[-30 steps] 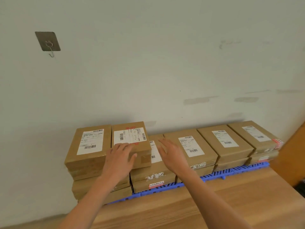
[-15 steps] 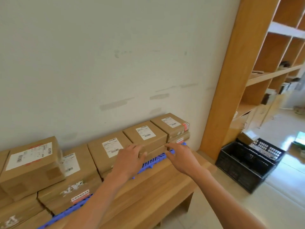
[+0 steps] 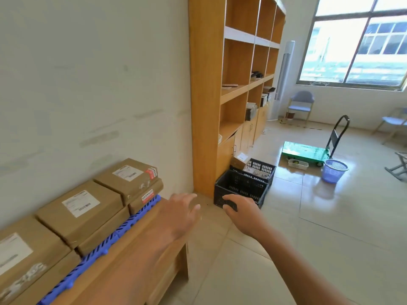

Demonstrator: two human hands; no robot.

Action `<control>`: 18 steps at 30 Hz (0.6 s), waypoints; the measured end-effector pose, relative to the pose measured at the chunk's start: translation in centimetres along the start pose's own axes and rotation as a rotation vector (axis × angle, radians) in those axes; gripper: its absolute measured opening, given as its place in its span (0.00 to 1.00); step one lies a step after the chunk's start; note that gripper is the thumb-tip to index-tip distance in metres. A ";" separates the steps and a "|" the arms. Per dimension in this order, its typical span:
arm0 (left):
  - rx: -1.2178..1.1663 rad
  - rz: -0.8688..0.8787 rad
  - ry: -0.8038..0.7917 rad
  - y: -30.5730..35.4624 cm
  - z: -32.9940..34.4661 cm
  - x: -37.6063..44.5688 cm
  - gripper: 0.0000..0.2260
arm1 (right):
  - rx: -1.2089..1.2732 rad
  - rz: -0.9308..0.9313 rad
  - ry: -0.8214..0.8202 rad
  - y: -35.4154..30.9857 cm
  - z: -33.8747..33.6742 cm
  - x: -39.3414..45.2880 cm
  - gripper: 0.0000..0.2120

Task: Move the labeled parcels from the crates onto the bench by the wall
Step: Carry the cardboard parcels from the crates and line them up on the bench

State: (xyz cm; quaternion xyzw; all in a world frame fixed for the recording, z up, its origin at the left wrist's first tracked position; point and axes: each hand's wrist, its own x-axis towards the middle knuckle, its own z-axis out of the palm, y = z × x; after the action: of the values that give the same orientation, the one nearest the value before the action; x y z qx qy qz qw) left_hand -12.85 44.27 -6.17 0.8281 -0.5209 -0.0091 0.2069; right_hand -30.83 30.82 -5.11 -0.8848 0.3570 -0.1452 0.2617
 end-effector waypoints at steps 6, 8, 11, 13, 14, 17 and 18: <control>-0.045 0.089 -0.060 3.9 5.6 8.0 0.21 | 0.001 0.105 0.027 7.3 -2.3 4.2 0.19; -0.056 0.103 -0.076 4.3 7.8 11.4 0.21 | -0.008 0.125 0.032 9.4 -3.0 6.7 0.19; -0.073 0.113 -0.106 5.2 10.6 17.0 0.21 | -0.020 0.158 0.034 12.5 -4.1 11.0 0.19; -0.084 0.132 -0.138 6.1 12.1 20.7 0.21 | -0.027 0.191 0.040 14.6 -5.2 13.8 0.19; -0.084 0.146 -0.149 6.7 12.8 22.6 0.21 | -0.030 0.207 0.046 15.6 -5.7 15.0 0.18; -0.076 0.196 -0.179 8.6 15.1 27.7 0.21 | -0.032 0.250 0.075 19.0 -7.4 17.9 0.18; -0.073 0.211 -0.192 9.4 15.8 29.1 0.21 | -0.027 0.267 0.084 20.1 -7.9 18.6 0.18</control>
State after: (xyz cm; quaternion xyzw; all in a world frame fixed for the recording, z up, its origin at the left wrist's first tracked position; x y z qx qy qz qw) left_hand -11.25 10.28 -11.44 0.7562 -0.6216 -0.0855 0.1857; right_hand -32.41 2.64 -8.72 -0.8260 0.4842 -0.1413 0.2514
